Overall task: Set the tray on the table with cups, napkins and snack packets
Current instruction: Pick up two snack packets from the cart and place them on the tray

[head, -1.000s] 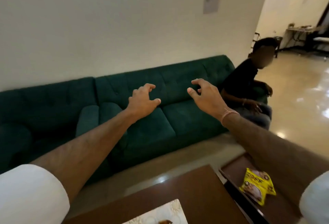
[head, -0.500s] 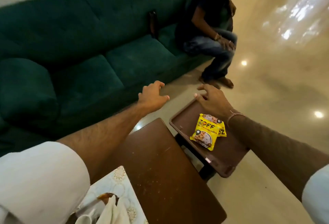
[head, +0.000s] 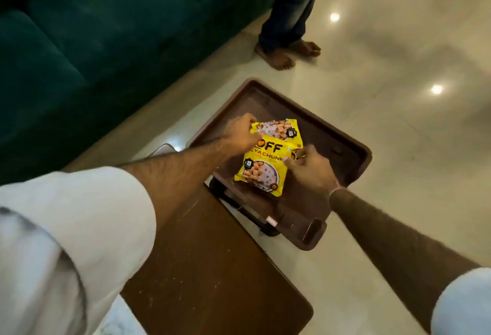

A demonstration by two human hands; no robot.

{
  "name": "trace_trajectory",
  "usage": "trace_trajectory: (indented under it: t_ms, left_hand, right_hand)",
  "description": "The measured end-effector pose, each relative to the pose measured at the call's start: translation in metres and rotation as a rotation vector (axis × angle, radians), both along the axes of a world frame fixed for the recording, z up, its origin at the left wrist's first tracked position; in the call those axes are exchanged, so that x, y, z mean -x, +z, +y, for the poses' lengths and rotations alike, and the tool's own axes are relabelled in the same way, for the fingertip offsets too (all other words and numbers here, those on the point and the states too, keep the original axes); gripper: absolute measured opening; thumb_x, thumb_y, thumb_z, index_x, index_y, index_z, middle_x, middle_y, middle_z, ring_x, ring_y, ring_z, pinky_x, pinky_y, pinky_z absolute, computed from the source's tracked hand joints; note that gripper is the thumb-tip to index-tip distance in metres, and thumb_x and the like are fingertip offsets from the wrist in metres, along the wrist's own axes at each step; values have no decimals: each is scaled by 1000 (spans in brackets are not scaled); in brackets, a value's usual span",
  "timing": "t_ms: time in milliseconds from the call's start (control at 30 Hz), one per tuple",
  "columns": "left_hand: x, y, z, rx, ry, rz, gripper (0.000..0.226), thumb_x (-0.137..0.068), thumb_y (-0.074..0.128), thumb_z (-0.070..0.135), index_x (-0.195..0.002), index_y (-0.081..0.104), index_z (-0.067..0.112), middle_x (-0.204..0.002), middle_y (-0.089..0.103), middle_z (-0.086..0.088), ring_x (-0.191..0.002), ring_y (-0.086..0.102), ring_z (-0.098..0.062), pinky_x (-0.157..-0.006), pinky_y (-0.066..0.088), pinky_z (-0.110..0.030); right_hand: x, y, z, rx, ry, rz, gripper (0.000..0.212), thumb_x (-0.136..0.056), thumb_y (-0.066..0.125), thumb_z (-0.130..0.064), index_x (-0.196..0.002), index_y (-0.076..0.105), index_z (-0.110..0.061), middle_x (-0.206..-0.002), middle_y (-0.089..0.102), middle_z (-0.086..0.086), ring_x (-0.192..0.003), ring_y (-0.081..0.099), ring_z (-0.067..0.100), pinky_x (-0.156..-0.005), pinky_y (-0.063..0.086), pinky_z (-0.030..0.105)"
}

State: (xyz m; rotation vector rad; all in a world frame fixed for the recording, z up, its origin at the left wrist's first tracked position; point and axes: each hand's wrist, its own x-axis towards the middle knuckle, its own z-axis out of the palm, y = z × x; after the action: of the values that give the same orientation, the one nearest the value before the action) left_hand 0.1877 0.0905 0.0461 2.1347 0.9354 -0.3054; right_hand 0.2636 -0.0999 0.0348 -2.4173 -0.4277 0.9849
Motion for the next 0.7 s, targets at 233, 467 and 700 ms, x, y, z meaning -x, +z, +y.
trace_trajectory:
  t_ms: [233,467,700]
  left_hand:
    - [-69,-47,4,-113,-167,70,56,-78,76,37,-128,58,18,-131,61,-7,-123,53,-27,-106,40,-36]
    - [-76,-55,8,85,-163,184,49,-61,89,47,-97,68,21,-89,70,2,-70,62,-8,-52,41,-23]
    - [-43,-60,24,382,136,-34,33,-67,90,22,-89,69,9,-90,75,-7,-77,70,-18,-63,58,-23]
  right_hand:
    - [41,-41,7,-91,-299,60,63,-78,74,-59,-112,41,-17,-108,68,6,-102,67,30,-90,54,46]
    - [48,-58,14,-195,-503,226,55,-72,86,-41,-109,50,-21,-95,70,-11,-98,69,19,-88,54,38]
    - [34,-53,-10,-478,-601,523,30,-86,71,-1,-115,70,-8,-110,78,10,-105,73,32,-100,53,54]
